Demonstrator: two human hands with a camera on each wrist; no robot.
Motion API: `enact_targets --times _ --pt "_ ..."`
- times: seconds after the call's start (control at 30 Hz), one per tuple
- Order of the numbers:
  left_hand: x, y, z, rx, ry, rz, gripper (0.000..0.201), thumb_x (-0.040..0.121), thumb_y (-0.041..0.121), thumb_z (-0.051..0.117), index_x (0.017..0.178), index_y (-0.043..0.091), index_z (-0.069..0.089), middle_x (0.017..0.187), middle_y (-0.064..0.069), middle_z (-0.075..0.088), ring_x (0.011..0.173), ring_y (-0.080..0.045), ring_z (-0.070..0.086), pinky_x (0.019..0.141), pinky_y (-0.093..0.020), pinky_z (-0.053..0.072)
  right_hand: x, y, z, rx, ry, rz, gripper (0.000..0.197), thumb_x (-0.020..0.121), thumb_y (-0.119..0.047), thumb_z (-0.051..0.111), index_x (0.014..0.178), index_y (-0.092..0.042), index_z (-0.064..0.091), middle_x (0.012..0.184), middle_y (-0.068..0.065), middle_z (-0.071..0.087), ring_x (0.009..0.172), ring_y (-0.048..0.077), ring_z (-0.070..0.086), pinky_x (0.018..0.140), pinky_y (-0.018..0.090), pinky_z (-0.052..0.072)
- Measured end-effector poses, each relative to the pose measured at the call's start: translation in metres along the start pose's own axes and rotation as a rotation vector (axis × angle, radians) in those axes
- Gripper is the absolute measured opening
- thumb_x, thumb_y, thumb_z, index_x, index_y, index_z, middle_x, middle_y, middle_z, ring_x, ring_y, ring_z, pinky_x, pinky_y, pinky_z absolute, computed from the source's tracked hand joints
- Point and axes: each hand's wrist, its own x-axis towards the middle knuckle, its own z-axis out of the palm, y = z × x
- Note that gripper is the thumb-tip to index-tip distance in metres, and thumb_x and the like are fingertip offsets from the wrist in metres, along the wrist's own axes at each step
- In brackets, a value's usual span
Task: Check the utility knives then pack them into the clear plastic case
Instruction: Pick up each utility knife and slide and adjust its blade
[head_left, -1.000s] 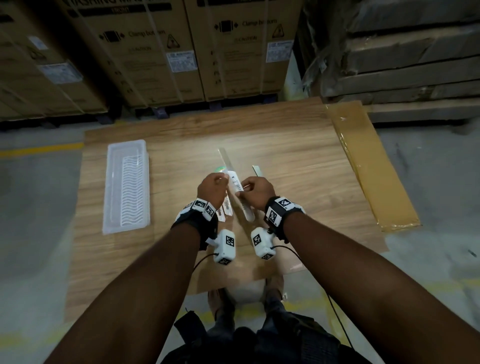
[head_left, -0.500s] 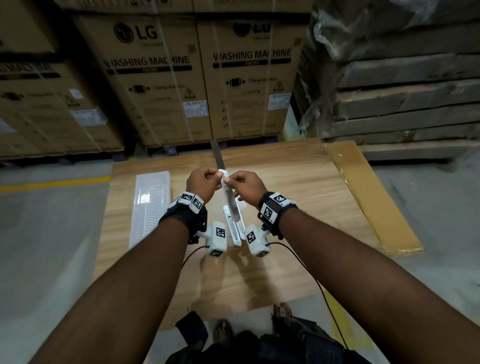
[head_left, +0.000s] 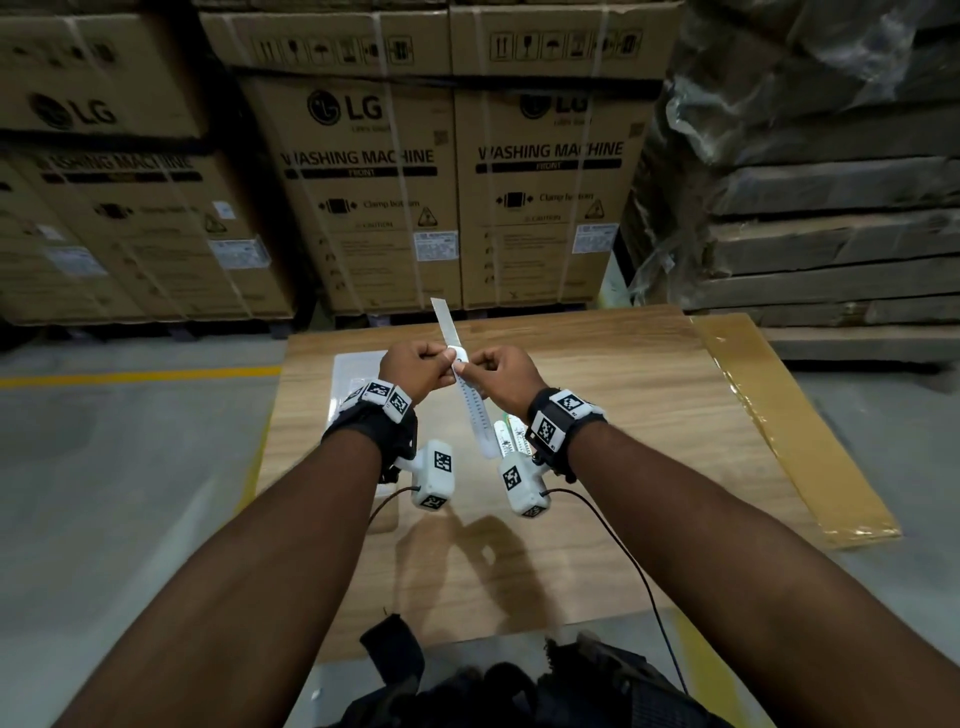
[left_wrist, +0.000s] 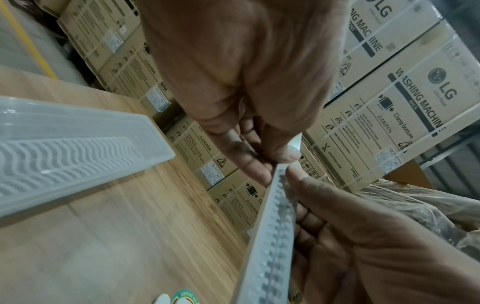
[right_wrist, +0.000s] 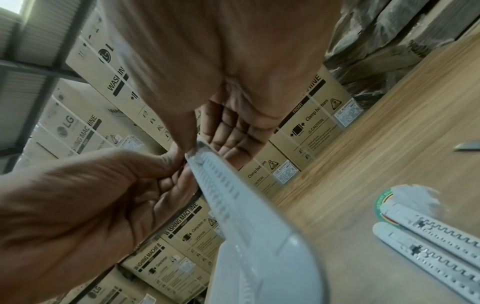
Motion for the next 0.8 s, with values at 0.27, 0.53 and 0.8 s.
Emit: enact_targets --times 0.27,0.53,0.8 --pt "-0.004 0.0 -0.016 -0.049 -0.022 -0.01 0.012 0.089 0.011 0.067 0.097 0.002 0.071 0.095 -0.02 0.073 0.091 -0.029 0.072 0.086 -0.037 0.058 -0.004 -0.006 0.014 0.055 -0.009 -0.011 0.017 0.088 -0.026 0.07 0.086 -0.009 0.073 0.075 0.005 0.071 0.066 0.01 0.065 0.06 0.025 0.053" --pt "-0.005 0.004 -0.014 -0.015 -0.024 0.03 0.012 0.088 0.011 0.069 0.096 0.002 0.071 0.096 -0.019 0.073 0.09 -0.029 0.072 0.084 -0.037 0.059 -0.01 -0.005 0.023 0.111 -0.049 0.1 0.032 0.098 -0.033 0.056 0.09 -0.004 0.067 0.084 0.009 0.066 0.075 0.017 0.063 0.066 0.031 0.054" --pt "-0.002 0.006 -0.007 0.073 -0.019 0.07 0.019 0.085 0.013 0.072 0.1 0.002 0.073 0.091 -0.014 0.074 0.079 -0.024 0.073 0.078 -0.032 0.061 -0.004 -0.009 0.015 -0.159 -0.032 0.117 0.038 0.1 -0.031 0.05 0.09 0.002 0.066 0.081 0.014 0.064 0.072 0.026 0.061 0.061 0.037 0.055"
